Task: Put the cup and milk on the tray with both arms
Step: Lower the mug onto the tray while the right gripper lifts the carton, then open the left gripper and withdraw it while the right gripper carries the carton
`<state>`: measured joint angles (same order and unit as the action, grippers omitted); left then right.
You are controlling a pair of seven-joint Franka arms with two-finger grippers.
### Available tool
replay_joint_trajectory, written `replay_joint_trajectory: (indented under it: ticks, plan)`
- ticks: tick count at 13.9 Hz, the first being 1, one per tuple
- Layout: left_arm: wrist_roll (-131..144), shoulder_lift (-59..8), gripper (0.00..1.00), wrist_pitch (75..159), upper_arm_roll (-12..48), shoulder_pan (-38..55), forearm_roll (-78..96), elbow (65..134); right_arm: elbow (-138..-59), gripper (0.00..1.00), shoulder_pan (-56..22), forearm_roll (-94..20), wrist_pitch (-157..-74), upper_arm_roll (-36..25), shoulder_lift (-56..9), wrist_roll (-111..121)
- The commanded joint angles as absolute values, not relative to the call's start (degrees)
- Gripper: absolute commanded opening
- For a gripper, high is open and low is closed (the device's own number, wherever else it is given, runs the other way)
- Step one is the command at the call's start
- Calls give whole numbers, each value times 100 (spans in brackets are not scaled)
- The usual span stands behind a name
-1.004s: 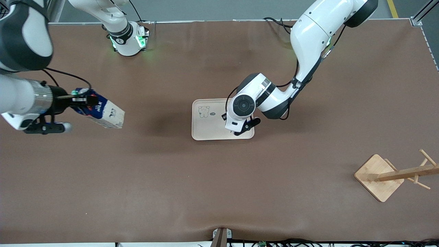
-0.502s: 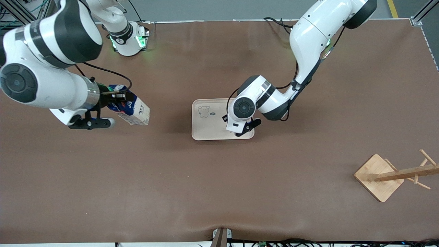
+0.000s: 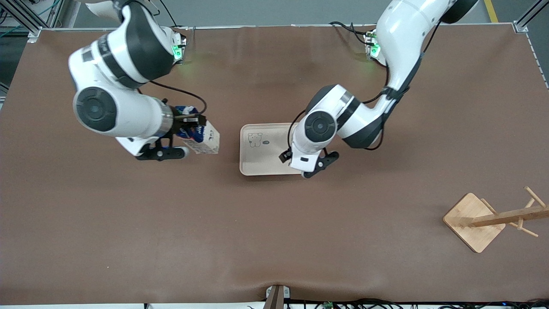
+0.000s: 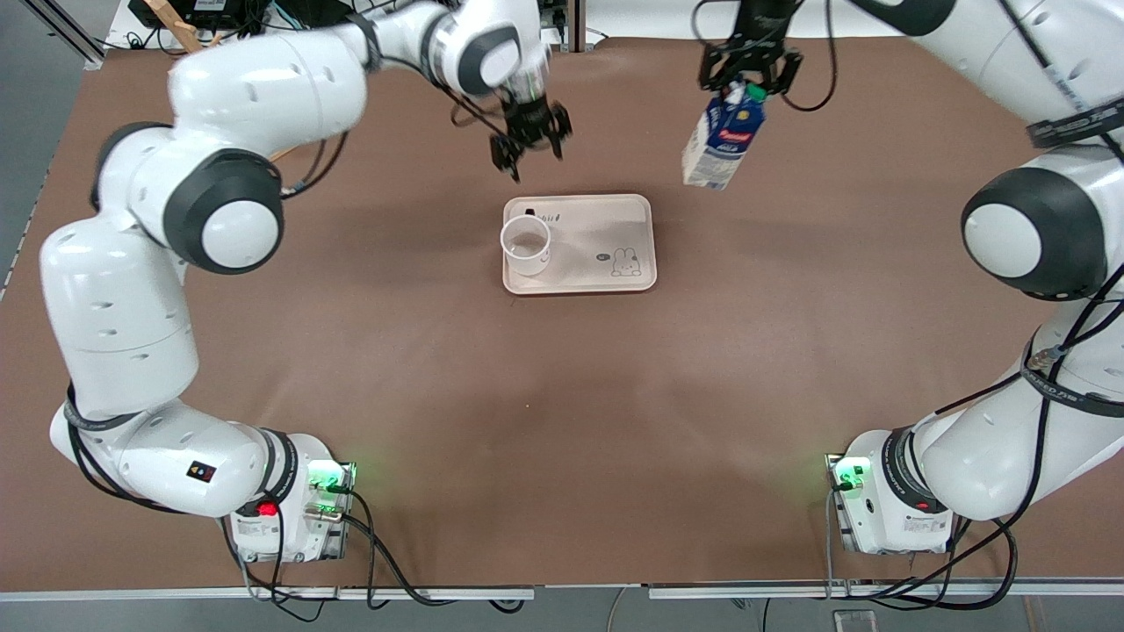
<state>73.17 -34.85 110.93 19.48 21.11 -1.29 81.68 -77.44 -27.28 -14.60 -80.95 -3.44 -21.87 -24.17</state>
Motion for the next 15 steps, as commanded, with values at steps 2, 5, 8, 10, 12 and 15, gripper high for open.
replay_joint_trajectory:
  ticks: [2, 5, 8, 10, 12, 15]
  plan:
    - [7007, -2691, 100, 10750, 1565, 1952, -272, 8244, -7410, 0, -3312, -1573, -8559, -396, -2697, -3163]
    - [6234, -2278, 100, 10460, 1494, 1487, -272, 8244, -6918, 0, -3611, -1573, -8596, -396, -3268, -3190]
    - [5356, -1812, 100, 10108, 1494, 872, -272, 8244, -6926, 0, -3980, -1521, -8587, -404, -3559, -3208]
    - [4958, -1574, 100, 9933, 1494, 503, -272, 8244, -6943, 0, -4086, -1529, -8596, -404, -3708, -3173]
    - [4713, -1363, 100, 9660, 1494, 125, -272, 8244, -6961, 0, -4236, -1425, -8604, -404, -3823, -3155]
    - [3660, -1038, 100, 9301, 1494, -359, -272, 8253, -7022, 0, -4402, -1275, -8709, -404, -3955, -3164]
